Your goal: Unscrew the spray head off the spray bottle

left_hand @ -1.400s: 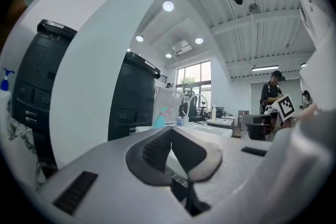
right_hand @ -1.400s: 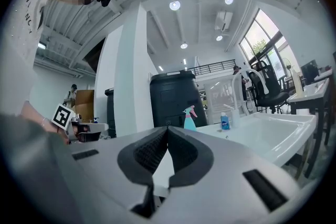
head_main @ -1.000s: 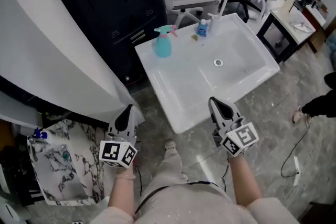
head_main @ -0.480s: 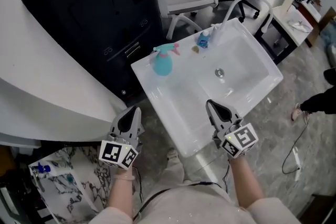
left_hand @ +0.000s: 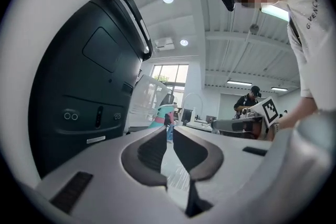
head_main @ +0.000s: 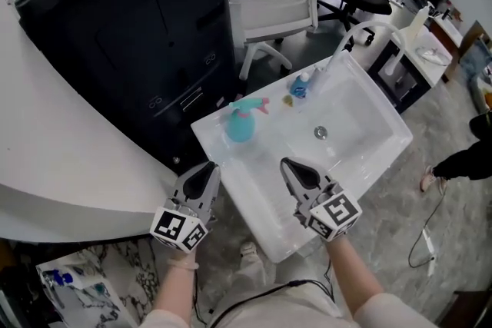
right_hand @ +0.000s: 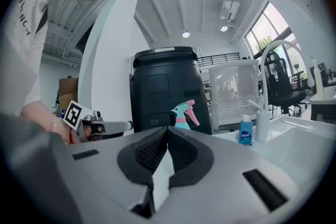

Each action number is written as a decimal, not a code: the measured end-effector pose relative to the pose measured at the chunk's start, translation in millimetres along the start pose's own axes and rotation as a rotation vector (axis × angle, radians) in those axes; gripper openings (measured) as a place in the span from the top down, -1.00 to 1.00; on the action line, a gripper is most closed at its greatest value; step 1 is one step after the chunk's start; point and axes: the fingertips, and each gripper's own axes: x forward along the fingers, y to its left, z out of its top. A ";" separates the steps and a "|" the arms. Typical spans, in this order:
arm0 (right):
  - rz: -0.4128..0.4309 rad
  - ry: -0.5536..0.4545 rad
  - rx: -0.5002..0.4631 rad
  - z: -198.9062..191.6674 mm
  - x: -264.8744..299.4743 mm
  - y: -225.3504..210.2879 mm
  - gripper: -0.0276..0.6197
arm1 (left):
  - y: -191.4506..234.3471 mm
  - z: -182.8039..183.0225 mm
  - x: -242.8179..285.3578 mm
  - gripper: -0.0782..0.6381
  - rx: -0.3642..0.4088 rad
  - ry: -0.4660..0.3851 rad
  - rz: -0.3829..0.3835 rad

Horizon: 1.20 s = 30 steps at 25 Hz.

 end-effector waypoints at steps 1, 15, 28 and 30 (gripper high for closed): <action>0.005 -0.001 -0.002 1.1 6.2 -0.8 0.90 | 1.9 -1.6 5.3 0.68 -0.002 0.002 -0.001; 0.116 -0.006 0.014 26.2 72.0 -30.3 0.78 | 25.0 -24.3 107.9 -0.15 0.178 0.150 0.053; 0.197 0.038 -0.014 26.7 102.4 -29.8 0.43 | 36.9 -31.5 157.7 -0.22 0.372 0.223 0.008; 0.197 0.049 -0.016 24.0 103.5 -31.9 0.42 | 36.2 -35.0 163.6 -0.22 0.407 0.241 -0.010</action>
